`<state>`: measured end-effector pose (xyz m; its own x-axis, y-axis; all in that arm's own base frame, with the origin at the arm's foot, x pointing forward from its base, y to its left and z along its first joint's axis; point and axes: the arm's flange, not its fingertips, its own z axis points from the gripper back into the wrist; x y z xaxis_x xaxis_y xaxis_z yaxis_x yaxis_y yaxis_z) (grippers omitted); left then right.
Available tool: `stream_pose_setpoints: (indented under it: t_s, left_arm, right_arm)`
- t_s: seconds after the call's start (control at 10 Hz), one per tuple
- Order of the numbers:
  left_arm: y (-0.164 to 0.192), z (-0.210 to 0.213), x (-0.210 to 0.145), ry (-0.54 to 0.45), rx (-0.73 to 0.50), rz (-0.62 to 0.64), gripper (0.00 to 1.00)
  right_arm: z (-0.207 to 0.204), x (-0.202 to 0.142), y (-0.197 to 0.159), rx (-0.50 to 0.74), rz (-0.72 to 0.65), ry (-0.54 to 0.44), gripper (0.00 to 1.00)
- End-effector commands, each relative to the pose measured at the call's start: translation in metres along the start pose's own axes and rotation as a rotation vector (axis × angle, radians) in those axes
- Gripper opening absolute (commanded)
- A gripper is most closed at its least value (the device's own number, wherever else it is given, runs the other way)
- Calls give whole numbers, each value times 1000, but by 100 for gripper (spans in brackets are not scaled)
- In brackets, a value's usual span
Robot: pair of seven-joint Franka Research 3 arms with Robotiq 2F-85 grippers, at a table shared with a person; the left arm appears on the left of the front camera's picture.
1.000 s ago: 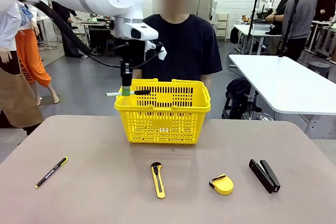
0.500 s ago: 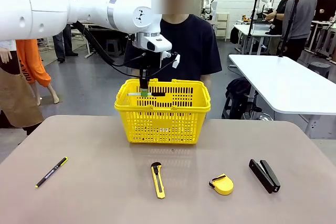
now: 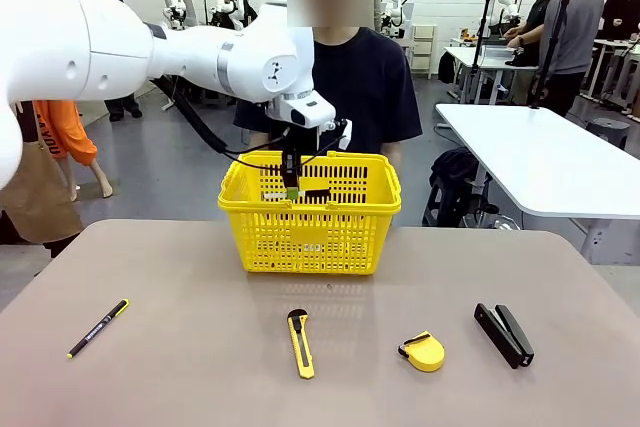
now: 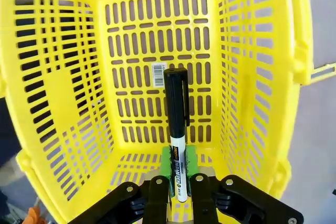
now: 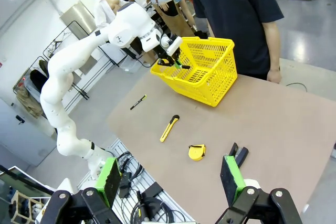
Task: Place the items the person wants into the basket.
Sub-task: Pick up the item the person points to and place it in the Market Basket.
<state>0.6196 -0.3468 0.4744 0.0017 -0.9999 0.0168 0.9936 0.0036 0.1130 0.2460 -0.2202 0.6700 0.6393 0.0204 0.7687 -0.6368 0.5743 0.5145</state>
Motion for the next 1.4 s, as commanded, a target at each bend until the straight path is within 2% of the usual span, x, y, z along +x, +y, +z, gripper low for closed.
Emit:
stream_pose_setpoints:
  t_s: [0.0,0.5,0.6,0.7,0.8,1.0,1.1,1.2,1.3]
  left_arm:
    - [8,-8,-2,-11,-18,-24,12]
    - [24,-33,2,0,-72,-29,12]
    - [23,-34,1,4,-76,-32,63]
    - [22,-33,-1,5,-70,-41,72]
    - [21,-32,-1,7,-69,-47,100]
    - [19,-30,1,7,-76,-62,100]
    - [18,-30,1,5,-79,-69,93]
    - [17,-29,1,4,-80,-74,100]
    - [16,-29,2,4,-79,-78,100]
  right_arm:
    - [0,2,0,23,21,-16,100]
    - [0,2,0,23,21,-16,100]
    - [0,2,0,23,21,-16,100]
    - [0,2,0,23,21,-16,100]
    - [0,2,0,23,21,-16,100]
    - [0,2,0,23,21,-16,100]
    - [0,2,0,23,21,-16,100]
    - [0,2,0,23,21,-16,100]
    - [0,2,0,23,21,-16,100]
